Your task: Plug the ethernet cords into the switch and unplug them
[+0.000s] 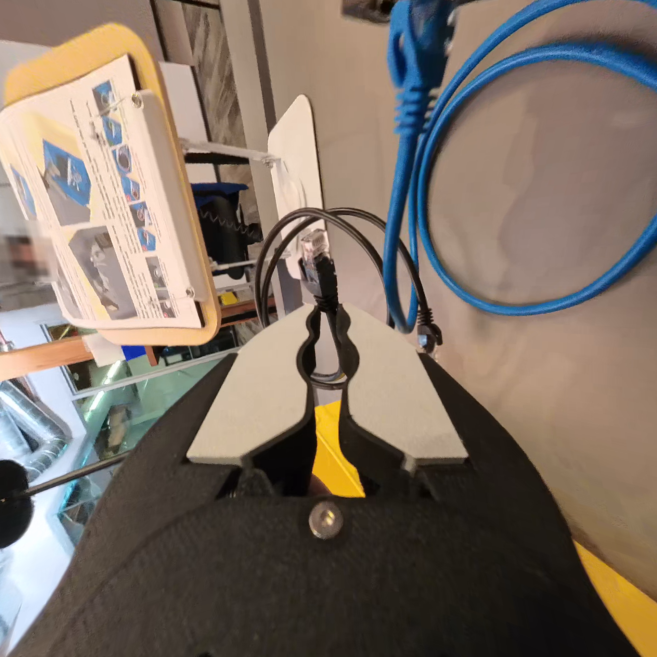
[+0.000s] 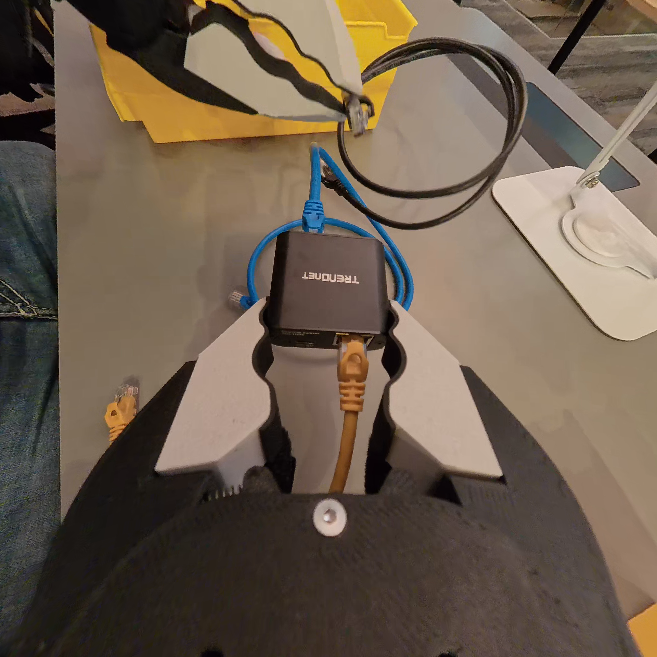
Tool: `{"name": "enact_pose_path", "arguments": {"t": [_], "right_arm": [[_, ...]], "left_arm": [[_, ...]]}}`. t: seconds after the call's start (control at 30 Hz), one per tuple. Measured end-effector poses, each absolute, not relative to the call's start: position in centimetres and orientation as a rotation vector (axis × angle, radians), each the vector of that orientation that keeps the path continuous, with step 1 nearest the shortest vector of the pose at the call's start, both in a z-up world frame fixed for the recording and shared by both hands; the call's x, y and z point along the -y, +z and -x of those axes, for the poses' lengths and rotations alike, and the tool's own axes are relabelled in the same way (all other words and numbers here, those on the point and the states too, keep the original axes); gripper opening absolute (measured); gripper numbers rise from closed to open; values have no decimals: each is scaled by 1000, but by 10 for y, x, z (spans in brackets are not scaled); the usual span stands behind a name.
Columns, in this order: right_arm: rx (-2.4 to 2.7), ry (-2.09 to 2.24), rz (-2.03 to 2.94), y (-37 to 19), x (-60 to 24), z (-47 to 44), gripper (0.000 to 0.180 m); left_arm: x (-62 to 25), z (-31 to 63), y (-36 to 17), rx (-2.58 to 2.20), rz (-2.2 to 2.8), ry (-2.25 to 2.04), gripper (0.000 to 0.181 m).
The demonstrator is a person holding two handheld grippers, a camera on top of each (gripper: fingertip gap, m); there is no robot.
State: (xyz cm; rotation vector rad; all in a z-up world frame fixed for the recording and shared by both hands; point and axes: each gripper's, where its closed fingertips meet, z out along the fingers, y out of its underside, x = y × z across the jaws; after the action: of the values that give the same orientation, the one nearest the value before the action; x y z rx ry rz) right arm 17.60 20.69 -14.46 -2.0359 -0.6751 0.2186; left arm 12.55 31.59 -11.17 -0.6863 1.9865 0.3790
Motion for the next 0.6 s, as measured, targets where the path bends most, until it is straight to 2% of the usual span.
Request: {"name": "enact_pose_path", "arguments": {"t": [0.3, 0.33, 0.4, 0.6], "right_arm": [[738, 232, 2060, -156, -199, -170, 61], [741, 236, 2065, -158, -198, -170, 60], [750, 246, 2065, -161, -196, -169, 61], [744, 285, 2055, -165, -191, -167, 61]], "left_arm": [[-332, -134, -166, -2244, 935, 318, 6], [-329, -131, -173, -2291, 967, 296, 0], [-324, -125, -182, -2381, 1030, 239, 3], [-325, -128, -166, -2509, 1168, -98, 13]]}}
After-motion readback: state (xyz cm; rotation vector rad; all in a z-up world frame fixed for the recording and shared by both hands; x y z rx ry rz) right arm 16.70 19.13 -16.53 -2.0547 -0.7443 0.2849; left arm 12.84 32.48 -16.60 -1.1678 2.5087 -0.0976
